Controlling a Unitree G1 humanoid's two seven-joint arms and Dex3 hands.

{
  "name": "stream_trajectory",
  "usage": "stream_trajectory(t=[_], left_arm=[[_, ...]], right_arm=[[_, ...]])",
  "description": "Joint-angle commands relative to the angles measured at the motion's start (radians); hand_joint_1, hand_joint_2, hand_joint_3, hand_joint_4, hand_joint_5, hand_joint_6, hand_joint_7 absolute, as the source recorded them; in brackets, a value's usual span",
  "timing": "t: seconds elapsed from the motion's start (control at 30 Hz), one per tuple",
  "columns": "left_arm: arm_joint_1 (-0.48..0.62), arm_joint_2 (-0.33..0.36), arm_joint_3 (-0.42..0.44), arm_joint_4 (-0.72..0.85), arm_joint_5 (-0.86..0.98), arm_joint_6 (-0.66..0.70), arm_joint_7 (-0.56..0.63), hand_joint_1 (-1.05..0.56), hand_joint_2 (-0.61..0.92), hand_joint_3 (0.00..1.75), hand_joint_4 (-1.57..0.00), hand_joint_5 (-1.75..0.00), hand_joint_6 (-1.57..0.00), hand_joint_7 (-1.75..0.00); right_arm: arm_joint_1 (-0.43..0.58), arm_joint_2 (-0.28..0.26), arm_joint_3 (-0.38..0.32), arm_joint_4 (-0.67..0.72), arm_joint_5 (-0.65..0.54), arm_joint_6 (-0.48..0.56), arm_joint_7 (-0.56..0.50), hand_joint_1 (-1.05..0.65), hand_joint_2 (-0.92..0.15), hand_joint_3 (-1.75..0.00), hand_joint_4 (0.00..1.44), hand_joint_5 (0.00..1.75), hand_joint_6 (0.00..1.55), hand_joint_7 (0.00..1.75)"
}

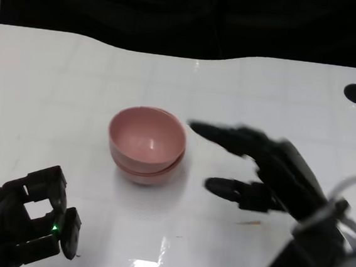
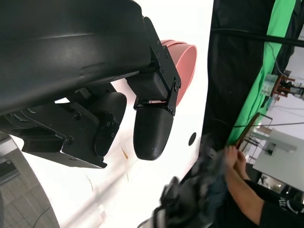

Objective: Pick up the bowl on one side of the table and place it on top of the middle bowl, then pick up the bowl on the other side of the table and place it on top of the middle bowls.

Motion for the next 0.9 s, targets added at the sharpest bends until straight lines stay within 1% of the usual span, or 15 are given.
stream_trajectory(t=[0.03, 0.1, 0.17, 0.27, 0.63, 0.67, 0.7, 0.73, 0.77, 0.8, 0.83, 0.9], left_arm=[[-0.001, 0.016, 0.013, 0.015, 0.000, -0.006, -0.008, 0.29, 0.92, 1.43, -1.03, -1.75, -0.84, -1.75], [-0.002, 0.018, 0.016, 0.017, -0.004, -0.003, -0.010, 0.29, 0.92, 1.43, -1.03, -1.75, -0.84, -1.75], [-0.002, 0.021, 0.018, 0.018, -0.008, 0.003, -0.011, 0.28, 0.92, 1.42, -1.03, -1.75, -0.84, -1.75], [-0.003, 0.025, 0.019, 0.017, -0.009, 0.008, -0.010, 0.29, 0.92, 1.40, -1.02, -1.75, -0.83, -1.75], [-0.003, 0.026, 0.020, 0.017, -0.009, 0.009, -0.010, 0.29, 0.92, 1.39, -1.02, -1.75, -0.82, -1.75], [-0.002, 0.026, 0.022, 0.017, -0.011, 0.006, -0.012, 0.29, 0.92, 1.40, -1.02, -1.75, -0.82, -1.75], [-0.001, 0.026, 0.023, 0.016, -0.012, 0.007, -0.010, 0.30, 0.92, 1.41, -1.02, -1.75, -0.81, -1.75], [0.000, 0.024, 0.025, 0.013, -0.014, 0.009, -0.006, 0.30, 0.92, 1.41, -1.02, -1.75, -0.81, -1.75], [0.001, 0.022, 0.027, 0.010, -0.016, 0.012, -0.002, 0.30, 0.92, 1.42, -1.01, -1.75, -0.81, -1.75], [0.000, 0.022, 0.029, 0.012, -0.021, 0.014, -0.004, 0.30, 0.92, 1.42, -1.01, -1.75, -0.81, -1.75], [0.000, 0.021, 0.031, 0.015, -0.026, 0.015, -0.008, 0.29, 0.92, 1.43, -1.01, -1.75, -0.80, -1.75], [0.000, 0.022, 0.033, 0.013, -0.030, 0.020, -0.007, 0.29, 0.92, 1.44, -1.01, -1.75, -0.80, -1.75]], right_arm=[[0.046, -0.010, -0.053, -0.039, 0.068, -0.035, 0.042, -0.13, -0.86, -0.21, 0.98, 0.28, 0.92, 0.08], [0.079, -0.002, -0.075, -0.052, 0.088, -0.032, 0.060, -0.13, -0.84, -0.21, 1.02, 0.27, 0.96, 0.08], [0.110, 0.008, -0.094, -0.072, 0.106, -0.013, 0.076, -0.17, -0.85, -0.22, 1.04, 0.27, 0.99, 0.07], [0.148, 0.029, -0.120, -0.106, 0.131, 0.016, 0.097, -0.18, -0.86, -0.22, 1.09, 0.28, 1.03, 0.08], [0.168, 0.058, -0.162, -0.133, 0.124, 0.034, 0.145, -0.18, -0.87, -0.21, 1.11, 0.26, 1.06, 0.04], [0.213, 0.091, -0.173, -0.174, 0.265, 0.112, 0.208, -0.16, -0.86, -0.31, 1.11, 0.40, 1.10, 0.11], [0.249, 0.117, -0.183, -0.207, 0.388, 0.178, 0.267, -0.12, -0.79, -0.59, 1.00, 0.95, 1.05, 0.52], [0.275, 0.135, -0.192, -0.234, 0.480, 0.232, 0.316, -0.10, -0.71, -0.80, 0.91, 1.27, 0.94, 0.89], [0.290, 0.143, -0.198, -0.253, 0.537, 0.268, 0.355, -0.09, -0.64, -0.96, 0.86, 1.49, 0.86, 1.18], [0.295, 0.143, -0.203, -0.265, 0.562, 0.288, 0.383, -0.09, -0.62, -1.04, 0.84, 1.58, 0.82, 1.30], [0.299, 0.144, -0.209, -0.276, 0.583, 0.306, 0.410, -0.09, -0.60, -1.08, 0.83, 1.63, 0.80, 1.38], [0.306, 0.152, -0.224, -0.291, 0.613, 0.337, 0.450, -0.08, -0.59, -1.13, 0.83, 1.70, 0.77, 1.48]])
